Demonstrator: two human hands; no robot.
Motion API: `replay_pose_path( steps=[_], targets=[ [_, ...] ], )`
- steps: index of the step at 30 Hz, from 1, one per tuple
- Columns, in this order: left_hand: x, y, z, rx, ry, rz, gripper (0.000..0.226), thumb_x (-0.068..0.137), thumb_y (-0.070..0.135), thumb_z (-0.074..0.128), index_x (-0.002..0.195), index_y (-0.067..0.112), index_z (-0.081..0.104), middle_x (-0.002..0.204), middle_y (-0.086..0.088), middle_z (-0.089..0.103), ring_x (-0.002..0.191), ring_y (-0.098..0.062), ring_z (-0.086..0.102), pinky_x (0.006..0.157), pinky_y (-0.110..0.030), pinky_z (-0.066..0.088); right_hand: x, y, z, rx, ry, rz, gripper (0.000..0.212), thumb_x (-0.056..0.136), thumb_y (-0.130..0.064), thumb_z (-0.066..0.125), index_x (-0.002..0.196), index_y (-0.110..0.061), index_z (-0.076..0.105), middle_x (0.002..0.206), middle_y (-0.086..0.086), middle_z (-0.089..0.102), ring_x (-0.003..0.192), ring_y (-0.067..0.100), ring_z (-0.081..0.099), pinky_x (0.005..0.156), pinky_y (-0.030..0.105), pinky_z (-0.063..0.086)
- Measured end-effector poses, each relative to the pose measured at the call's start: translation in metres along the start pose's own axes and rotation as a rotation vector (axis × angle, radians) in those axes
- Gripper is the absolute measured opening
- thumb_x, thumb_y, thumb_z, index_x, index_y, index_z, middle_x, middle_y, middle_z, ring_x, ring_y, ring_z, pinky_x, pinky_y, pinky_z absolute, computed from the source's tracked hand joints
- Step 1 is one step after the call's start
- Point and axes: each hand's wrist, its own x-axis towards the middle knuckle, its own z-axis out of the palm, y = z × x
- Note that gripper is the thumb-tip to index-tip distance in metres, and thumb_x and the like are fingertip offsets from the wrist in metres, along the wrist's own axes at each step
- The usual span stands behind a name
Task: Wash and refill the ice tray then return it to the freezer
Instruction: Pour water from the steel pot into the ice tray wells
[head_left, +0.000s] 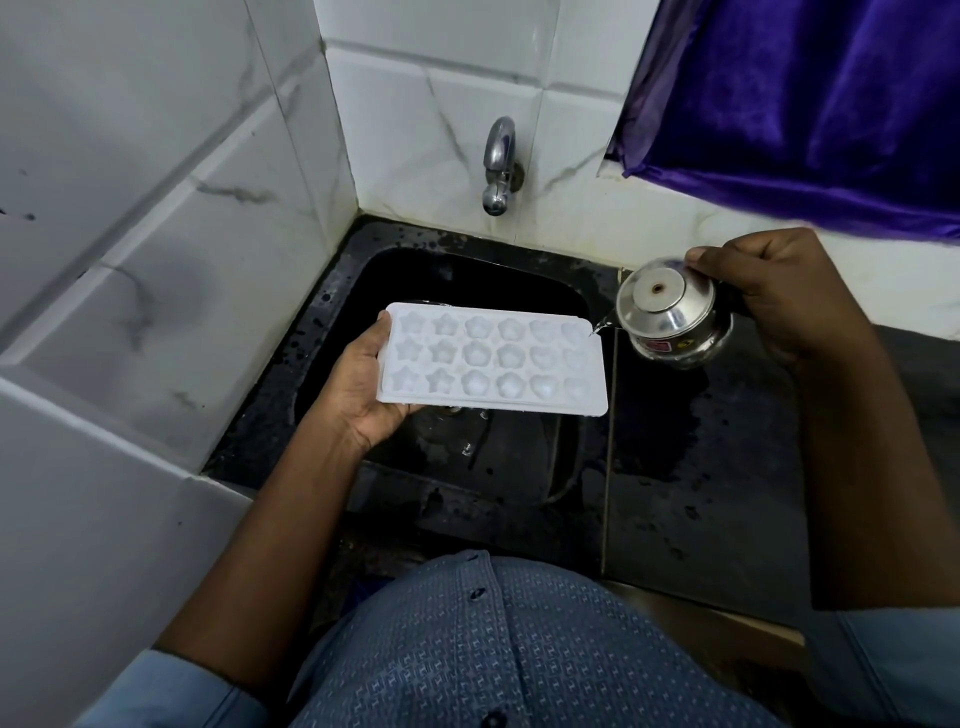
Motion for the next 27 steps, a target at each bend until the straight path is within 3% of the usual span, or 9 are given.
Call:
replay_pose_path(
  steps=[3,10,14,18,20,22,27],
  targets=[
    [-0.001,0.001,0.002,0.000,0.000,0.003,0.051,0.112,0.050,0.039,0.131,0.012,0.068,0.124,-0.013,0.077,0.105,-0.031,0.078,0.078,-0.047,0.065,-0.002,0.002,-0.002,-0.007,-0.011,0.000,0.055,0.081,-0.038,0.082,0.077,0.013,0.065,0.079,0.031,0.058,0.075,0.031,0.051,0.075,0.044,0.042],
    [0.003,0.005,-0.001,-0.018,0.002,0.006,0.053,0.112,0.051,0.038,0.134,0.012,0.066,0.130,-0.015,0.075,0.112,-0.033,0.075,0.083,-0.050,0.065,-0.006,0.007,-0.004,-0.015,-0.017,-0.008,0.057,0.081,-0.039,0.082,0.079,0.015,0.065,0.076,0.029,0.057,0.071,0.030,0.049,0.068,0.039,0.040],
    [0.004,0.006,-0.001,-0.033,0.010,0.010,0.052,0.112,0.050,0.038,0.133,0.012,0.067,0.127,-0.015,0.076,0.108,-0.032,0.077,0.080,-0.050,0.066,-0.009,0.009,-0.005,-0.022,-0.020,-0.016,0.045,0.089,-0.028,0.079,0.079,0.014,0.067,0.076,0.043,0.056,0.070,0.029,0.051,0.070,0.040,0.041],
    [0.007,0.004,0.000,-0.036,0.021,0.010,0.053,0.112,0.051,0.038,0.131,0.012,0.068,0.123,-0.014,0.077,0.104,-0.032,0.078,0.081,-0.052,0.066,-0.010,0.011,-0.004,-0.038,-0.040,0.012,0.045,0.094,-0.018,0.075,0.060,0.006,0.058,0.051,0.005,0.045,0.049,0.012,0.038,0.052,0.023,0.035],
    [0.009,0.003,0.000,-0.024,0.029,0.008,0.053,0.112,0.051,0.038,0.129,0.012,0.069,0.124,-0.014,0.077,0.105,-0.031,0.077,0.085,-0.052,0.064,-0.012,0.011,-0.003,-0.052,-0.048,0.023,0.044,0.095,-0.015,0.073,0.056,0.000,0.059,0.046,-0.004,0.043,0.045,0.007,0.035,0.049,0.018,0.034],
    [0.010,0.002,0.000,-0.015,0.030,0.005,0.053,0.111,0.051,0.038,0.130,0.013,0.068,0.125,-0.014,0.077,0.109,-0.032,0.076,0.089,-0.052,0.062,-0.013,0.010,-0.002,-0.061,-0.054,0.025,0.041,0.095,-0.016,0.074,0.061,0.004,0.060,0.047,-0.003,0.046,0.046,0.009,0.037,0.050,0.019,0.035],
    [0.013,0.002,-0.001,-0.008,0.039,0.004,0.055,0.111,0.053,0.039,0.135,0.012,0.066,0.128,-0.015,0.075,0.113,-0.034,0.075,0.093,-0.054,0.061,-0.016,0.009,0.000,-0.048,-0.059,0.020,0.043,0.093,-0.021,0.076,0.068,0.012,0.063,0.068,0.021,0.053,0.065,0.026,0.045,0.064,0.034,0.039]
  ],
)
